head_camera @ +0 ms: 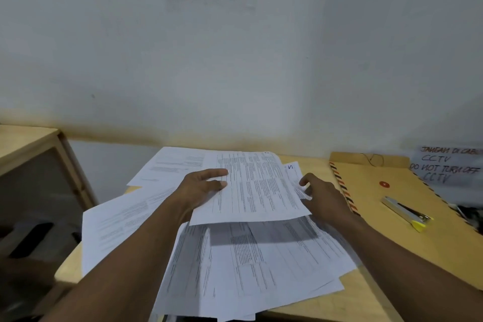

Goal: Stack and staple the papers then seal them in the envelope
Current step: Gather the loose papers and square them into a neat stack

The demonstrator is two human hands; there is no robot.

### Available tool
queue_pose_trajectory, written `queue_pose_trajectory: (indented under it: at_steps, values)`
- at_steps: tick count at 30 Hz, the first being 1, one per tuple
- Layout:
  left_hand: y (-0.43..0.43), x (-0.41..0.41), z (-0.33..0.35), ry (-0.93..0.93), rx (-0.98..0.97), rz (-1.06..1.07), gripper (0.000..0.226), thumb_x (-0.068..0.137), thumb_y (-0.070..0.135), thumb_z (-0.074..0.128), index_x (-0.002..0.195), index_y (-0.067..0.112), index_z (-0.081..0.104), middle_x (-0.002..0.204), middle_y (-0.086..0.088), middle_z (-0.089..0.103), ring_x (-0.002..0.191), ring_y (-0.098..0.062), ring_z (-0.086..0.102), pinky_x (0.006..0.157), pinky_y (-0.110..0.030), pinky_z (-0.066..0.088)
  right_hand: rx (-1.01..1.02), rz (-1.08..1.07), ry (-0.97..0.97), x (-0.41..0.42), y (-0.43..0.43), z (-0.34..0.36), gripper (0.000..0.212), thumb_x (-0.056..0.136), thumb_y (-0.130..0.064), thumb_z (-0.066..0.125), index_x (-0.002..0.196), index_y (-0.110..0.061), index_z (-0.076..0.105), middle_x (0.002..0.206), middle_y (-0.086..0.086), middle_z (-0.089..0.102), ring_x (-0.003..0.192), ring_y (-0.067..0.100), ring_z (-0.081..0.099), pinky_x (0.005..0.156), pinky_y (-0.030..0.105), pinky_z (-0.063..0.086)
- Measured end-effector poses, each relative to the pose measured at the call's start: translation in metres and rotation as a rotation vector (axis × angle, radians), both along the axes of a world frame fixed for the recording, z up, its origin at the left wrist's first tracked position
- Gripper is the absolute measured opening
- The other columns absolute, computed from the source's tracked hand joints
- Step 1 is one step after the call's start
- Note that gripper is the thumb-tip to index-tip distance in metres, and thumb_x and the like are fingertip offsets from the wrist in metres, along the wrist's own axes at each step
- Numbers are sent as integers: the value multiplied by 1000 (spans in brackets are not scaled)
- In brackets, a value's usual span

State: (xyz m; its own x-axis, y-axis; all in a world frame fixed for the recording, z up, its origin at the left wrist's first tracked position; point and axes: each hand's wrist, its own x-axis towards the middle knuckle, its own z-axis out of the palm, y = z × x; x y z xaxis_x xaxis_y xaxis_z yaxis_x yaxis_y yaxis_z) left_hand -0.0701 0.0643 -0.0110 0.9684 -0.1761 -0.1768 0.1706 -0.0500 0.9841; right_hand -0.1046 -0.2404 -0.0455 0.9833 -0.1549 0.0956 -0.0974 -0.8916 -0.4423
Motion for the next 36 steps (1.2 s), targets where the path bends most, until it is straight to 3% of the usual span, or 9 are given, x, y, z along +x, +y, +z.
queue_pose_trajectory:
  at_steps: [4, 9, 11, 16, 22, 26, 29, 32, 36]
  values:
    - [-5, 3, -6, 27, -89, 0, 28, 88, 4, 74, 113, 16, 77, 117, -3, 71, 107, -24, 69, 106, -39, 51, 221, -31, -119, 5, 0, 13, 29, 89, -19, 71, 112, -25, 54, 104, 4, 63, 75, 14, 57, 60, 29, 46]
    - [-13, 10, -6, 23, -121, 22, 24, 85, 7, 78, 104, 21, 80, 121, -8, 72, 99, -31, 67, 83, -37, 53, 695, 31, -218, 12, 5, 46, 21, 92, -16, 69, 109, -24, 60, 99, 2, 58, 65, 18, 51, 53, 29, 41]
    - [-16, 13, -4, 16, -145, 14, 24, 84, 6, 79, 104, 19, 80, 126, -6, 70, 108, -30, 67, 94, -38, 54, 802, 51, -229, 14, 8, 56, 23, 92, -18, 70, 110, -25, 61, 100, 2, 58, 63, 22, 50, 51, 33, 45]
    - [-22, 17, 4, 13, -225, -47, 23, 84, -4, 75, 104, 6, 75, 135, -13, 64, 121, -36, 62, 110, -48, 47, 1061, 47, -192, 21, 13, 69, 32, 86, -20, 77, 111, -28, 59, 123, 13, 57, 108, 32, 65, 92, 54, 57]
    - [-21, 13, 8, -26, -110, -85, 25, 83, -4, 76, 102, 12, 78, 127, -4, 68, 92, -27, 68, 87, -38, 56, 1185, 44, -146, 23, 12, 70, 36, 78, -24, 84, 104, -29, 59, 131, 13, 55, 114, 32, 63, 93, 45, 55]
    - [-21, 10, 11, -52, -21, -95, 24, 85, 0, 77, 105, 12, 77, 122, -2, 71, 86, -21, 70, 72, -29, 57, 1104, 98, -136, 25, 15, 66, 18, 88, -5, 73, 91, -21, 64, 115, 20, 66, 101, 41, 68, 92, 62, 54]
    - [-18, 10, 11, -28, -66, -95, 27, 88, 2, 73, 112, 13, 76, 118, 0, 73, 99, -15, 69, 76, -20, 57, 1003, 109, -174, 29, 24, 64, 18, 91, -2, 66, 86, -18, 71, 103, 7, 65, 96, 26, 63, 96, 47, 53]
    - [-5, 12, 8, -63, 33, -75, 27, 89, 9, 74, 112, 24, 78, 125, 4, 70, 112, -12, 66, 94, -20, 51, 974, 113, -139, 33, 33, 62, 15, 95, -3, 61, 96, -13, 72, 113, 11, 69, 104, 33, 67, 101, 47, 53]
    - [21, 11, 2, -87, 106, -20, 31, 90, 10, 74, 116, 28, 76, 128, 7, 67, 103, 0, 63, 72, -3, 48, 844, 33, -87, 31, 38, 51, 14, 98, -16, 55, 110, -19, 61, 104, 8, 70, 86, 29, 65, 73, 42, 51]
